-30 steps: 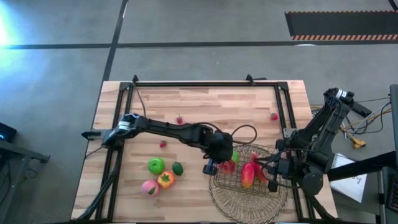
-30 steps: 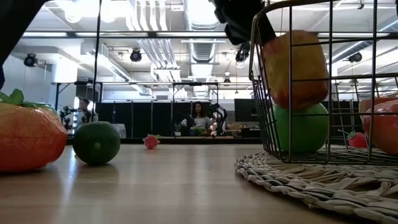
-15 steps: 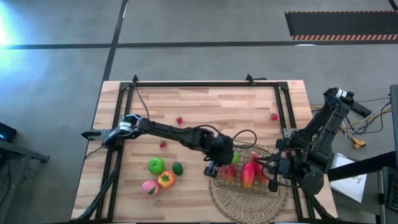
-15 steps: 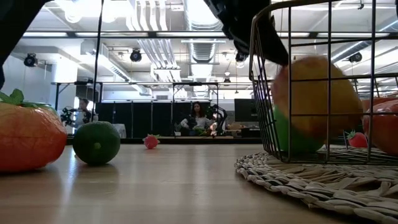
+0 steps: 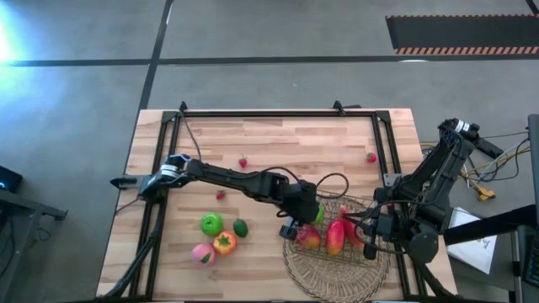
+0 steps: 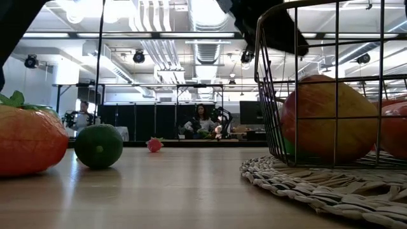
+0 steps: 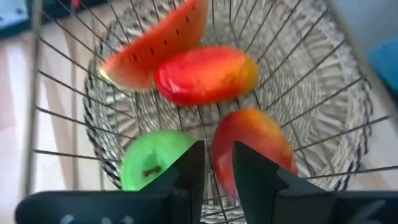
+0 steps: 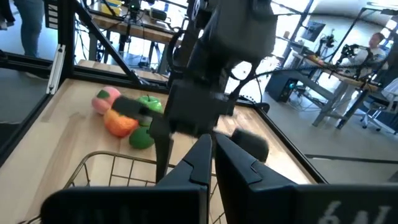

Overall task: Build produce basket
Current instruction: Put the green apple into the wire basket

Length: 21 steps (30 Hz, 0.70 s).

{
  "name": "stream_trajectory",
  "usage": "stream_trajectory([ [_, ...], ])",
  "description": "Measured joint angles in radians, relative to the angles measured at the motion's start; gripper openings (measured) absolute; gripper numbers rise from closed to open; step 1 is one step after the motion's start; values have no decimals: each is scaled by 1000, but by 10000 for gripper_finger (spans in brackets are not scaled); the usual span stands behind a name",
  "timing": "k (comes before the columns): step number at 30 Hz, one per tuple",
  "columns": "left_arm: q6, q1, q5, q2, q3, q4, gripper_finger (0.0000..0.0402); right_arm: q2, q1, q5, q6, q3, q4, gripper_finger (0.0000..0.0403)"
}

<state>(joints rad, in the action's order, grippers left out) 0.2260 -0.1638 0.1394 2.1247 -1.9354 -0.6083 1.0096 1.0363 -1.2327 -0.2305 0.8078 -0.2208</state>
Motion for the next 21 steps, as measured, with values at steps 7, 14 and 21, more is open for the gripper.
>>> stream_trajectory([
  [7,-8,-1,-91,-116,23,-141,66,2,-1,2,-47,-14,-6,11],
  [14,-146,0,-312,-318,325,-190,66,46,-45,1,-133,-30,-6,11],
  [21,-413,0,-453,-636,801,-4,66,160,-160,2,-136,-30,66,11],
])
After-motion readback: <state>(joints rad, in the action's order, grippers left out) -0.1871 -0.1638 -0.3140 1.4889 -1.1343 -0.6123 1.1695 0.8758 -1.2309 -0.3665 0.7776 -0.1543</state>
